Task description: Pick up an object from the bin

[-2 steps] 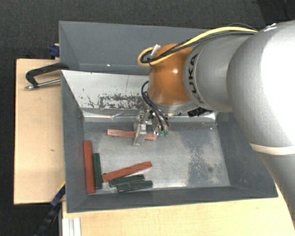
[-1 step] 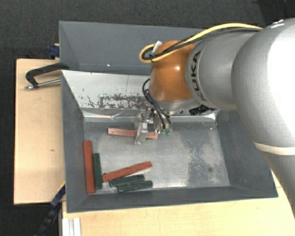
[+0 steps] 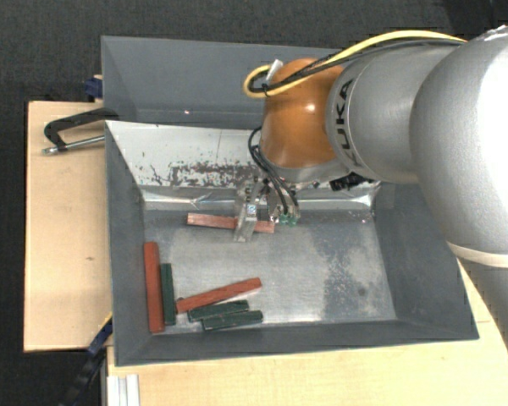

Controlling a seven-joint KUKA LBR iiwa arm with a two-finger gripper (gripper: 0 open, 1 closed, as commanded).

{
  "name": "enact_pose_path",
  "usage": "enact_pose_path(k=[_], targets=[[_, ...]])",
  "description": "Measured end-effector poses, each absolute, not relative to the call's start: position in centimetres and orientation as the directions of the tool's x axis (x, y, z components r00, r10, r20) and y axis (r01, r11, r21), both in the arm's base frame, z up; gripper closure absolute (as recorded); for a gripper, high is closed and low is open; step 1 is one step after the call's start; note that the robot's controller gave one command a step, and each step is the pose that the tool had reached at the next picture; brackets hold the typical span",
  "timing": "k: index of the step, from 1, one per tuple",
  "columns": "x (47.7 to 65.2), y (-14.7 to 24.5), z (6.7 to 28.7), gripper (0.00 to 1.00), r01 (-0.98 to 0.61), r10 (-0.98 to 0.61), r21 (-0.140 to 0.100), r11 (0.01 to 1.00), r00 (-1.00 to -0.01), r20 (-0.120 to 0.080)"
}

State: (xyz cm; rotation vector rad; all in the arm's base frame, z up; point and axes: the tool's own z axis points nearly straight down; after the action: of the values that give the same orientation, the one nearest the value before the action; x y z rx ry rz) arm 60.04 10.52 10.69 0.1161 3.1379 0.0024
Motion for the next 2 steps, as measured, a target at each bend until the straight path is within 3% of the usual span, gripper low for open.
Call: enact_pose_path(k=[2], targets=[[60.2, 10.6, 13.4, 1.00, 0.073, 0.073, 0.003, 0.997, -0.997, -0.007]])
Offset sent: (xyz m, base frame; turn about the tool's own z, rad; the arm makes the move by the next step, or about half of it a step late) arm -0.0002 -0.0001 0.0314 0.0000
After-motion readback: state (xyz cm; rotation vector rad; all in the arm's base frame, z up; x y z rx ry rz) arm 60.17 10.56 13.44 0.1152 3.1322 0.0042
